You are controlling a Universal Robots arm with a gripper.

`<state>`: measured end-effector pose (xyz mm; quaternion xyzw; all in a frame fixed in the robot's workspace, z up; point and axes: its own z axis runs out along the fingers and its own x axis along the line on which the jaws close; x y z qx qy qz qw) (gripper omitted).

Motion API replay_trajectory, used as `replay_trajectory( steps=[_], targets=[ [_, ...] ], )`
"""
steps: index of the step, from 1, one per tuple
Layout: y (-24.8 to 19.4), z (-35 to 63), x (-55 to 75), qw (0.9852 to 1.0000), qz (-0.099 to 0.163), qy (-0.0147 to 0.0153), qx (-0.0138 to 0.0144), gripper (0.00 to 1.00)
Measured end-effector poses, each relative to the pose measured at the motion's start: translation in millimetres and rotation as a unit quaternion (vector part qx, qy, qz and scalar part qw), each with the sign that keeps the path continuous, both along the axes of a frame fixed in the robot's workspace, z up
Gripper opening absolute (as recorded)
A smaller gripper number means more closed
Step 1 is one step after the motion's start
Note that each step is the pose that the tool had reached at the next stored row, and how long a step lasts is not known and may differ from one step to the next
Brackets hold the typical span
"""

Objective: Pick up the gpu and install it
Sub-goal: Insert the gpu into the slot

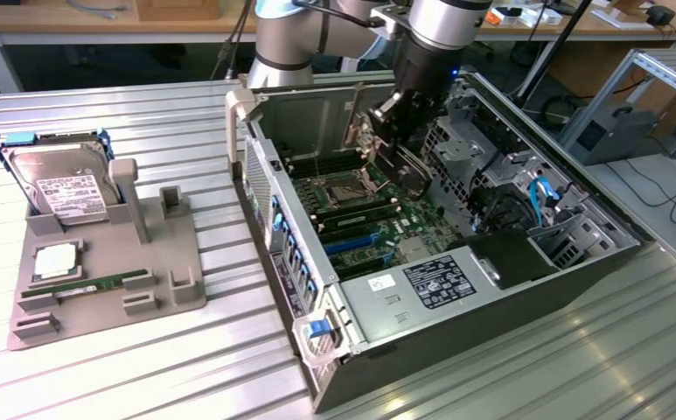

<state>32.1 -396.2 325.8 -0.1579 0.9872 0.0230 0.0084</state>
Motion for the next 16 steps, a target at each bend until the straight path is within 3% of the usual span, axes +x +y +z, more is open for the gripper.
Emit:
replay_trajectory(
  steps=[7,10,14,16],
  targets=[
    [0.0,0.0,0.0,0.9993,0.037,0.0,0.0,0.27],
    [0.0,0.0,0.0,0.9981,0.062,0.0,0.0,0.27],
    [0.0,0.0,0.0,0.9972,0.075,0.0,0.0,0.27],
    [0.0,0.0,0.0,0.996,0.089,0.0,-0.0001,0.27]
  ],
)
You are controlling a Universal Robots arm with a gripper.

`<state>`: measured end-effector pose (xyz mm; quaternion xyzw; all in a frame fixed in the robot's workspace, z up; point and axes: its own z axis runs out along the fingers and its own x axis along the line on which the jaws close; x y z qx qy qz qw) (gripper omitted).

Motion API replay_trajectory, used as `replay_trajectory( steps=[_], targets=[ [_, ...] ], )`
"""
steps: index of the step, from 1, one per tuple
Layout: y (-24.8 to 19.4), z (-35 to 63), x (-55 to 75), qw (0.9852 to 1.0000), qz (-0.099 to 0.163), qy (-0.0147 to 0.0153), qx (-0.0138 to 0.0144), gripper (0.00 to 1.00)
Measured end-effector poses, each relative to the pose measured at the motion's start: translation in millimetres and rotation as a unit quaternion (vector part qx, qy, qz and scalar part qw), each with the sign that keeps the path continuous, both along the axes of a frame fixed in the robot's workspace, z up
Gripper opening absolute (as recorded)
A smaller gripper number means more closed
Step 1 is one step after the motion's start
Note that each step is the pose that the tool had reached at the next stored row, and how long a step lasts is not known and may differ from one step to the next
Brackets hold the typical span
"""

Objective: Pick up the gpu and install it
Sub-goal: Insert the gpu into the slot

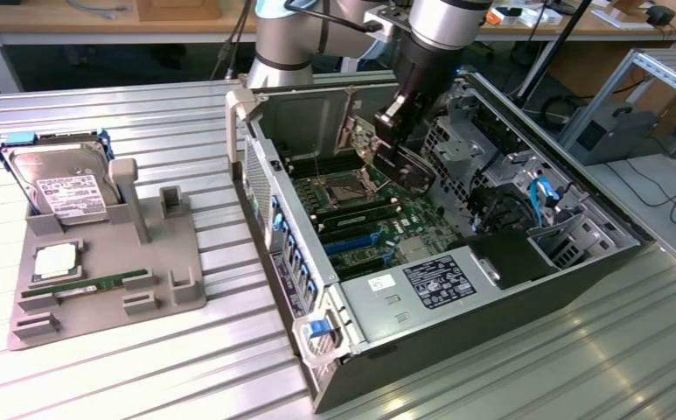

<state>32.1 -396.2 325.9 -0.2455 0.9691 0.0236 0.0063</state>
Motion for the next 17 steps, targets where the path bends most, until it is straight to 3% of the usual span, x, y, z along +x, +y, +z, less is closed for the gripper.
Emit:
replay_trajectory(
  steps=[11,17],
  targets=[
    [0.0,0.0,0.0,0.9983,0.058,0.0,0.0,0.27],
    [0.0,0.0,0.0,0.9954,0.096,0.0,0.0,0.27]
  ],
)
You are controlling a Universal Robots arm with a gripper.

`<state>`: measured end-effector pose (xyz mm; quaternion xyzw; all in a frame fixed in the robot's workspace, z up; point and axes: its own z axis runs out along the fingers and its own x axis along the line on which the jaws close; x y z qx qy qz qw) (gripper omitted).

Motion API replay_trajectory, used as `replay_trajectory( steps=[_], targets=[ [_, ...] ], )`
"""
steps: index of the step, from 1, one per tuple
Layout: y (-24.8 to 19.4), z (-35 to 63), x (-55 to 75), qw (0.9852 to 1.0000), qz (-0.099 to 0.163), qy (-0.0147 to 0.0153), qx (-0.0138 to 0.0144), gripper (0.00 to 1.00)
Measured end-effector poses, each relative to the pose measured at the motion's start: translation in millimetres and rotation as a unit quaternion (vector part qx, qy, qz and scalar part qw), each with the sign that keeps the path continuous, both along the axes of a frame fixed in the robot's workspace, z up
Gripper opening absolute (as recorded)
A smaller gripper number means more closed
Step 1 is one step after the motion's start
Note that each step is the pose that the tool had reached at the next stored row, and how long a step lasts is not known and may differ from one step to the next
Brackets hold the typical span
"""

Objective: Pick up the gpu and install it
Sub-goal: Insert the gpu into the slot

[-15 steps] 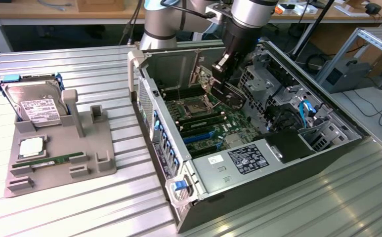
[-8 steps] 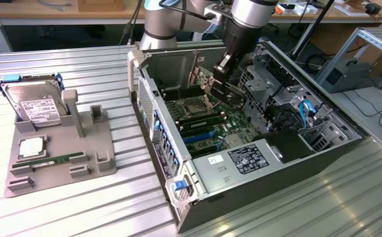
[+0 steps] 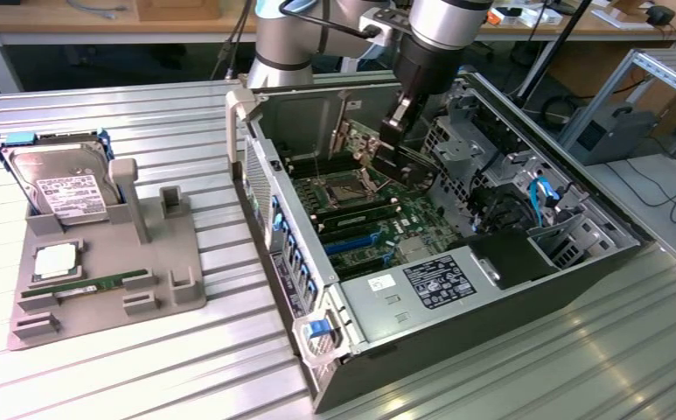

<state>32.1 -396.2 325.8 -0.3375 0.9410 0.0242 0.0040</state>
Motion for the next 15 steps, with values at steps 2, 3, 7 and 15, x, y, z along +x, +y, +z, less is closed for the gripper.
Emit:
replay_trajectory(
  steps=[2,3,7,15],
  targets=[
    [0.0,0.0,0.0,0.9999,0.011,0.0,0.0,0.27],
    [0.0,0.0,0.0,0.9999,0.016,0.0,0.0,0.27],
    [0.0,0.0,0.0,0.9991,0.043,0.0,0.0,0.27],
    [0.0,0.0,0.0,0.9966,0.082,0.0,0.0,0.27]
  ],
)
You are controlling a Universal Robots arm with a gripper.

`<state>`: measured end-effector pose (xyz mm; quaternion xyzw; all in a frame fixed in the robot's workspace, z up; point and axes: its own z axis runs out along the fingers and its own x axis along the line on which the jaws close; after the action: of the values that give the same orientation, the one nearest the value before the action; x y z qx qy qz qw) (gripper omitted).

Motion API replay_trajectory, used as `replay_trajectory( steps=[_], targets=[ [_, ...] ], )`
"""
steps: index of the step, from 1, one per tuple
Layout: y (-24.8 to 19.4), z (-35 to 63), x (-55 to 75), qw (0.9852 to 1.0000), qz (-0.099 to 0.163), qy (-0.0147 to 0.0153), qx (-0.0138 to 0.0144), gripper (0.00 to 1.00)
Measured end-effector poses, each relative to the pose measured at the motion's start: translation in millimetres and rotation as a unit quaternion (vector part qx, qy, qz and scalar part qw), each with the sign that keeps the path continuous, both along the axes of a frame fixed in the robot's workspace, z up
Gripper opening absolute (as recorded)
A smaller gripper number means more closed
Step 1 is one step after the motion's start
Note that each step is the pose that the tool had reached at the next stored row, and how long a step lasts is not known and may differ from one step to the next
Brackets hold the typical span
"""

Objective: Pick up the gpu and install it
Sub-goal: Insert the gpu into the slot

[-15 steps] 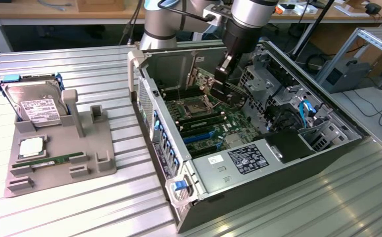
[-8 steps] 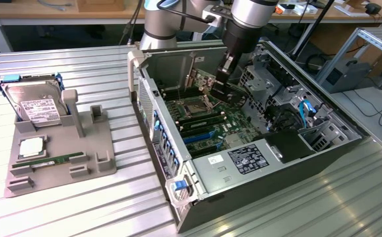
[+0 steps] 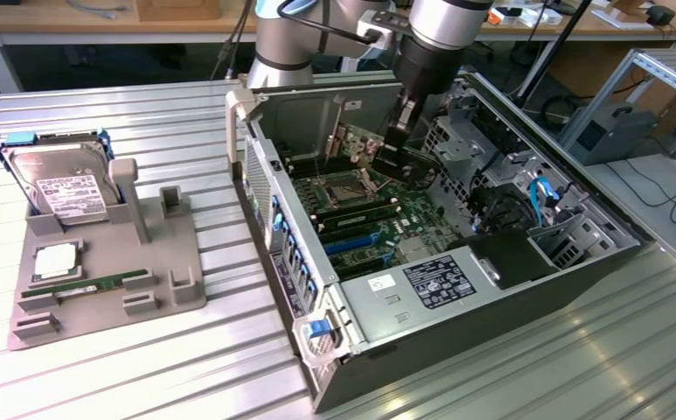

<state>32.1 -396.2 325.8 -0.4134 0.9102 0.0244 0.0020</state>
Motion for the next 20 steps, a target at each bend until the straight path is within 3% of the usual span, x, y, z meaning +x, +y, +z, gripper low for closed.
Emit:
replay_trajectory(
  steps=[3,9,13,18,20],
  targets=[
    [0.0,0.0,0.0,0.9997,0.026,0.0,0.0,0.27],
    [0.0,0.0,0.0,0.9973,0.074,0.0,0.0,0.27],
    [0.0,0.0,0.0,0.9942,0.108,0.0,0.0,0.27],
    [0.0,0.0,0.0,0.9877,0.156,0.0,-0.0001,0.27],
    [0.0,0.0,0.0,0.9859,0.167,0.0,0.0,0.27]
  ],
)
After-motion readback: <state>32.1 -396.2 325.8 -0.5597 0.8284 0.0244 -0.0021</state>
